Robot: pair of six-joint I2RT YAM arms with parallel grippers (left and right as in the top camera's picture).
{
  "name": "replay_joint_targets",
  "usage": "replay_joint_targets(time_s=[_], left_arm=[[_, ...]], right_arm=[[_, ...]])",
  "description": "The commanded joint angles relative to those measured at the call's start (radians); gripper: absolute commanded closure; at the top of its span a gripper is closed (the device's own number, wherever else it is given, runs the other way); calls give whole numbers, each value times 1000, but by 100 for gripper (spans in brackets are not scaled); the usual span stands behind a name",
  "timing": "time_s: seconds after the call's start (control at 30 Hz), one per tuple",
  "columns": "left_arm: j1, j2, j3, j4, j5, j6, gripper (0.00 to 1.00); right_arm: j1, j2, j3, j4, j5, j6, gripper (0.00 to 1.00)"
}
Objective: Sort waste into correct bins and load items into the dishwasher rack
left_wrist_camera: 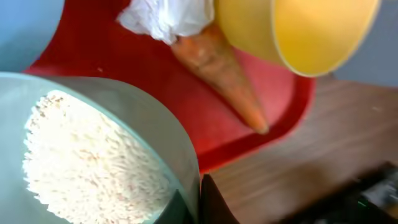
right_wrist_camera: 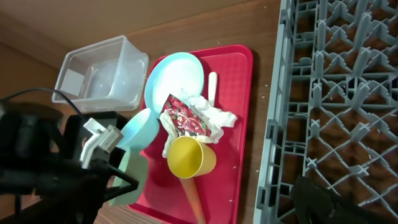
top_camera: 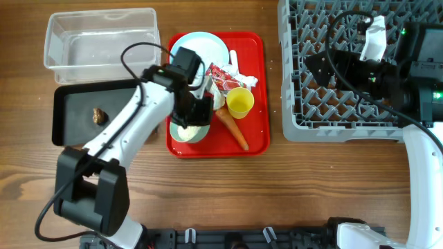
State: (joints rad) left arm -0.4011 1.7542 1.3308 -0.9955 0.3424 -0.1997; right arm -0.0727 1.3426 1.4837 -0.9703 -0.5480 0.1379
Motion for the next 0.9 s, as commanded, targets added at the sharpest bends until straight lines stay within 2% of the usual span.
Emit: replay_joint_targets(time_s=[0.0, 0.17, 0.27, 0.5, 0.67, 0.77, 0.87], left_arm=[[64, -63, 16, -24, 155, 43, 96], [63, -71, 16, -37, 155, 42, 96], [73, -74, 17, -69, 140, -8, 96], [166, -129, 17, -98, 136, -16, 96], [332, -165, 17, -103, 137, 40, 96], [476, -154, 17, -93, 157, 68, 96], [608, -143, 16, -55, 293, 129, 96]], right_arm=[[4, 9, 13, 0, 9, -3, 0], [4, 9, 13, -3, 10, -3, 0], [4, 9, 13, -5, 10, -3, 0], [4, 9, 13, -10, 10, -4, 0], [4, 9, 13, -11, 10, -3, 0], [4, 9, 13, -13, 10, -3, 0], [4, 9, 13, -13, 10, -3, 0]])
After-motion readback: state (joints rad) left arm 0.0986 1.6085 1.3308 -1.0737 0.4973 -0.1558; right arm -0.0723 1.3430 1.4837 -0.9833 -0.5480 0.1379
